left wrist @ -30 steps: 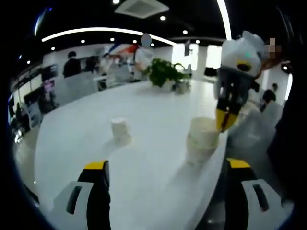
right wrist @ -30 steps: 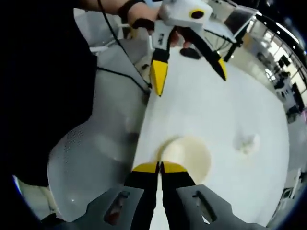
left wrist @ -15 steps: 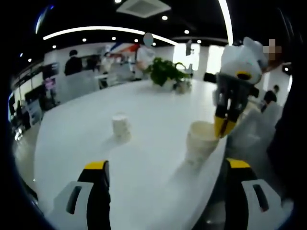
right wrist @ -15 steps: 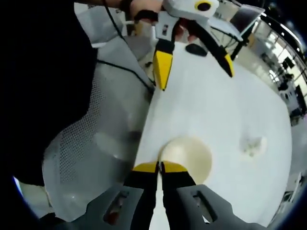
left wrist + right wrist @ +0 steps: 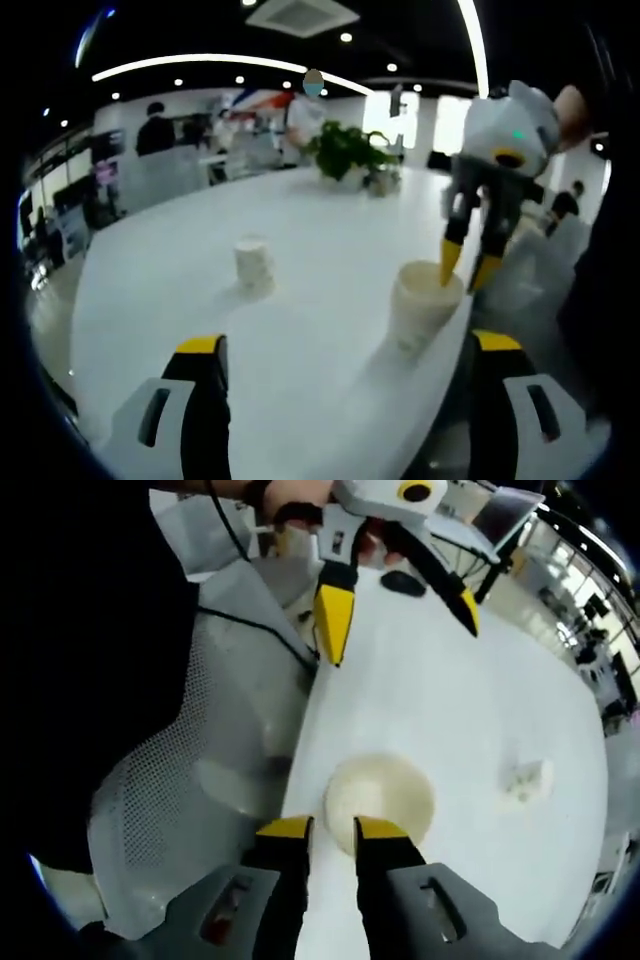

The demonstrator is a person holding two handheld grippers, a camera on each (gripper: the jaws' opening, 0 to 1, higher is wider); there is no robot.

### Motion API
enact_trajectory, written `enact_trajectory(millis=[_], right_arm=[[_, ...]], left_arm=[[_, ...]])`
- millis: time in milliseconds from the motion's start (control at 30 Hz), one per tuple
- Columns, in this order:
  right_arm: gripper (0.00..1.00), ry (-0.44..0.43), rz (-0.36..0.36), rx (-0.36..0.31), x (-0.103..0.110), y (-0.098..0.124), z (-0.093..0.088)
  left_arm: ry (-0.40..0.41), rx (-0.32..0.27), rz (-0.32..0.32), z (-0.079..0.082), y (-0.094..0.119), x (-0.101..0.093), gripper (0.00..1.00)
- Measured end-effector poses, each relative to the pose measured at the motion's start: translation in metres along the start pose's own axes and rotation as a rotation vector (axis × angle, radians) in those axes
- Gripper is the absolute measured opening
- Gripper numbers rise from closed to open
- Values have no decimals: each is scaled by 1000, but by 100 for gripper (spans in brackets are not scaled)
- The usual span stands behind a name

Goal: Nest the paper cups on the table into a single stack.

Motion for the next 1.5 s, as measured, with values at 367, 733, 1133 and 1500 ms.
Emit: enact_trajectory(millis=[367,733,1133,1500], right_arm=[[23,-54,-34,-124,3,14,5],[33,-179,-154,-431,-11,53,17],[54,-339,-353,-700,-37,93,5],[75,-537,-459,-797,-67,99,-37]], left_arm=[[-6,3,-5,2,-1,0,98],[-7,0,-11,5,-3,1,98],[-8,5,-9,6,-2,0,98],[-4,11,-9,4,-1,-1,98]])
Point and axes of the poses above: the point that each gripper's makers call its tool centre point, and the gripper's own axes: y roughly backward along the fingers, x roughly to its left, z roughly out of its top, the point moved 2 cm from there along y, roughly backward along the fingers, and after that the axes turned 15 degrees about z, right-handed, at the moved point
